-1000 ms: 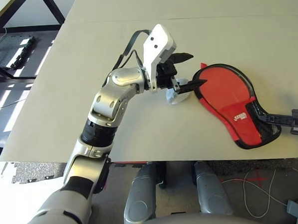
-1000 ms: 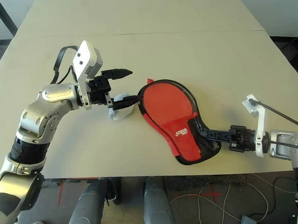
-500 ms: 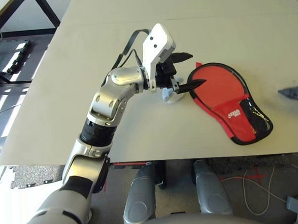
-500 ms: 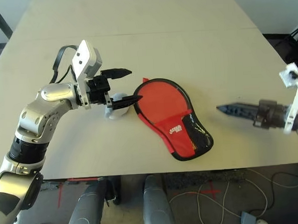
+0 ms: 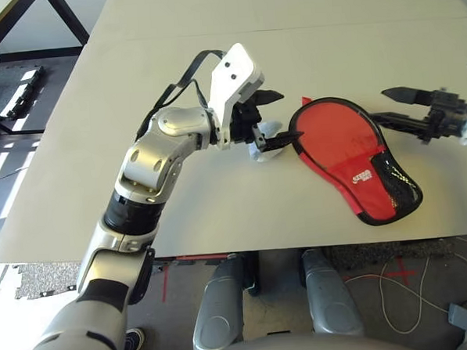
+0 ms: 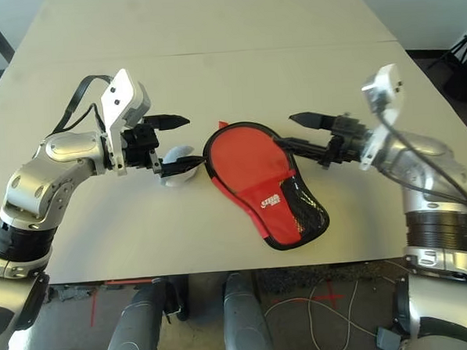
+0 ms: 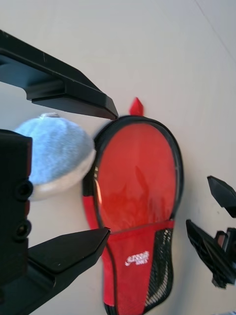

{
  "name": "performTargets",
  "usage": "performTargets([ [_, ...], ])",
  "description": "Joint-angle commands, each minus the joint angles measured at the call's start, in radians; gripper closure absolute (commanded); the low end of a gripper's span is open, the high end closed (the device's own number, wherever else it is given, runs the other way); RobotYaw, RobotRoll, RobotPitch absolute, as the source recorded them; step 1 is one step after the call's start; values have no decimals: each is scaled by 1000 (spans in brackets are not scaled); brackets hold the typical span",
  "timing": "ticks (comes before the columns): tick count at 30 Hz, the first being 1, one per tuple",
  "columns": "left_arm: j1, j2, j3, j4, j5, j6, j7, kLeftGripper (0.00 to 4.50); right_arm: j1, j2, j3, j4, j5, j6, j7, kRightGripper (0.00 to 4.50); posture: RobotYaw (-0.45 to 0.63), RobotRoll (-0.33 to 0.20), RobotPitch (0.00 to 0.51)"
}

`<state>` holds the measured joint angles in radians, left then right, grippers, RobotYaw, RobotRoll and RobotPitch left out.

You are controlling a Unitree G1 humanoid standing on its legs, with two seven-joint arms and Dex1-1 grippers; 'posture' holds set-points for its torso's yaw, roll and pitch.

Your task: Store the ping-pong paddle in its case and zip it.

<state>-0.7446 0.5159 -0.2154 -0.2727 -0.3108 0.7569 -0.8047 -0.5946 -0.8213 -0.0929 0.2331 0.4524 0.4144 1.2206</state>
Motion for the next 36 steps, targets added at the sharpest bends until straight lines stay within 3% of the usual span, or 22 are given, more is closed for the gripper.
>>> performTargets([
  [1,30,21,3,-54,3,52,26,0,36,6,39,-67,-20,0,11,32,-42,0,225],
  [12,54,40,-11,-130,-11,185,88,0,53,34,134,-24,-125,-26,-23,32,-26,0,228],
  [23,6,-28,-49,-77,8,232,149,0,57,79,172,91,-230,-89,-75,32,-31,0,253],
  [36,-40,-36,-157,-9,74,315,201,0,85,78,165,71,-245,-87,-85,32,-50,0,262],
])
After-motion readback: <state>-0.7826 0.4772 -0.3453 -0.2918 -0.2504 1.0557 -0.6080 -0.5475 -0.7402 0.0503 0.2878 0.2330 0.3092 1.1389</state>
